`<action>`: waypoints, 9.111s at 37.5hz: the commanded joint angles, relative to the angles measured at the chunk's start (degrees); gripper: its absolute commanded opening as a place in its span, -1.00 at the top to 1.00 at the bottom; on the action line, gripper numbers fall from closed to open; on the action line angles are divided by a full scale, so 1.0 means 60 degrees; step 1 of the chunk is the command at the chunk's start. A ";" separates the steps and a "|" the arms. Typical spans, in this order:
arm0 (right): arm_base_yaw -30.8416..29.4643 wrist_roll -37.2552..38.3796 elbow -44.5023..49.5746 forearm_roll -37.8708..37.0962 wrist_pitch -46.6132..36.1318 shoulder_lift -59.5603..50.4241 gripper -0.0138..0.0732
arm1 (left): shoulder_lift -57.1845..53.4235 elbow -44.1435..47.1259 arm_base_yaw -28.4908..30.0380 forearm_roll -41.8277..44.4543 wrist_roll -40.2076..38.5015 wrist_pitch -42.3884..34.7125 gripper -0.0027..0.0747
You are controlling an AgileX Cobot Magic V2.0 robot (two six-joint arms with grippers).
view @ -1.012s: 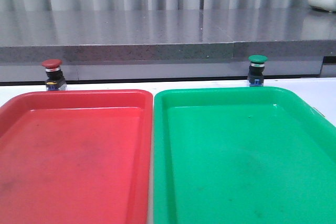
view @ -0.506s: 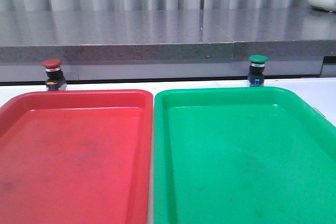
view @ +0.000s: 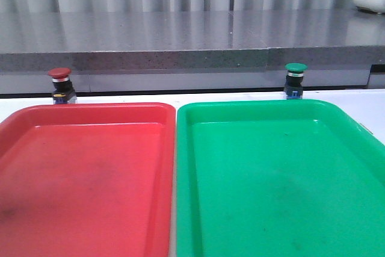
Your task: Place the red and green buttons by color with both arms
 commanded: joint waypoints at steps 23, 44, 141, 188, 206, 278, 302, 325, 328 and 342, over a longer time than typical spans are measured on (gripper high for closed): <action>-0.0042 -0.0020 -0.0355 -0.0068 -0.0811 0.0096 -0.80 | 0.8462 -0.8723 -0.0008 0.0812 0.0037 0.4839 -0.42; -0.0042 -0.0020 -0.0355 -0.0068 -0.0811 0.0096 -0.80 | 0.9506 -0.9126 0.0370 0.0794 0.0037 0.3865 -0.42; -0.0042 -0.0020 -0.0355 -0.0068 -0.0811 0.0096 -0.80 | 0.0845 -0.2209 0.0190 0.0485 0.0020 0.1675 0.98; -0.0042 -0.0012 -0.0365 -0.0090 -0.2268 0.1131 -0.80 | -0.9938 0.3525 0.0772 -0.0067 0.0020 0.1915 0.98; -0.0023 -0.0012 -0.3386 -0.0090 -0.2756 0.7369 -0.80 | -0.9938 0.3525 0.0772 -0.0067 0.0020 0.1915 0.98; 0.1990 0.1180 -0.9898 0.0104 0.2782 1.1784 0.34 | -0.9938 0.3525 0.0772 -0.0067 0.0020 0.1915 0.98; 0.4155 0.1171 -0.3440 0.0096 -0.0305 0.9701 0.34 | -0.9938 0.3525 0.0772 -0.0067 0.0020 0.1915 0.98; 0.4155 0.1180 -0.3422 0.0326 0.0058 0.9314 -0.66 | -0.9938 0.3525 0.0772 -0.0067 0.0020 0.1915 0.98; 0.4155 0.1180 -0.3472 0.0326 0.0022 0.8781 -0.68 | -0.9938 0.3525 0.0772 -0.0067 0.0020 0.1915 0.98; 0.3253 0.1180 -0.4703 0.0317 0.0324 0.7382 0.39 | -0.9938 0.3525 0.0772 -0.0067 0.0020 0.1915 0.98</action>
